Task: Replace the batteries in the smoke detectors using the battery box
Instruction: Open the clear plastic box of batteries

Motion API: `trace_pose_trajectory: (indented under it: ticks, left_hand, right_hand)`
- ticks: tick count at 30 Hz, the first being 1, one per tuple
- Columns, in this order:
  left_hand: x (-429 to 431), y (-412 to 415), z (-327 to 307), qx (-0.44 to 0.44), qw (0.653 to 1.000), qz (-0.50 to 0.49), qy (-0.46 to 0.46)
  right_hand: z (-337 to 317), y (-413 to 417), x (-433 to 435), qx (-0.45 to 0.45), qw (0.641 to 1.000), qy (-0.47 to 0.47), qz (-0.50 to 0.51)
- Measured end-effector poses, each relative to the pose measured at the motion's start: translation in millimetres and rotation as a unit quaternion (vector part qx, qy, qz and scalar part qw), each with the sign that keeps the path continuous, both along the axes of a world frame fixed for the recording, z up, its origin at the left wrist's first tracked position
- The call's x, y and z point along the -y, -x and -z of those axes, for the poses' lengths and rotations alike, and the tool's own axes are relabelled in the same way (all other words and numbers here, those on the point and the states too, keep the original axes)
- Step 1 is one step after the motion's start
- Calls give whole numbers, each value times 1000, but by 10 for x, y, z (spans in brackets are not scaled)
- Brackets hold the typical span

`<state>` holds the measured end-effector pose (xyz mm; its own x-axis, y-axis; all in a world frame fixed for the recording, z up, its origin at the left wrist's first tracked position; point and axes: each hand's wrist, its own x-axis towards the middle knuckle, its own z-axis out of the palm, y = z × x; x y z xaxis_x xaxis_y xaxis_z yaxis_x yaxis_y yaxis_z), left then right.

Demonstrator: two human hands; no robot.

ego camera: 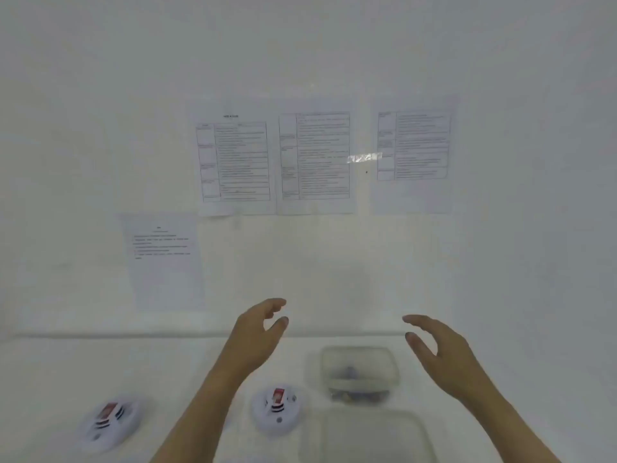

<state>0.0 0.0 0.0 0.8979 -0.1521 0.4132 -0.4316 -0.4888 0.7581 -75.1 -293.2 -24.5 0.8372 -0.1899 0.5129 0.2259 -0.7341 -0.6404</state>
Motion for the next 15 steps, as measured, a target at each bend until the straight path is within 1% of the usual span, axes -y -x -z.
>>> trace_pose_trajectory:
  ticks: [3, 5, 7, 8, 11, 15]
  left_hand:
    - [39, 96, 265, -32, 999, 10, 18]
    - [73, 206, 468, -60, 997, 36, 20]
    - [109, 291, 663, -101, 992, 77, 24]
    - [128, 339, 754, -124, 987, 100, 23]
    - [188, 469, 1064, -214, 966, 144, 30]
    - [269, 574, 1234, -280, 944, 159, 71]
  right_hand:
    - [265, 132, -26, -46, 998, -26, -17]
    - [471, 222, -50, -82, 996, -28, -27]
    - [653, 294, -64, -93, 994, -55, -25]
    - [745, 331, -69, -96, 992, -75, -23]
    - [992, 448, -117, -143, 977, -154, -21]
    - [1076, 478, -166, -190, 962, -196, -35]
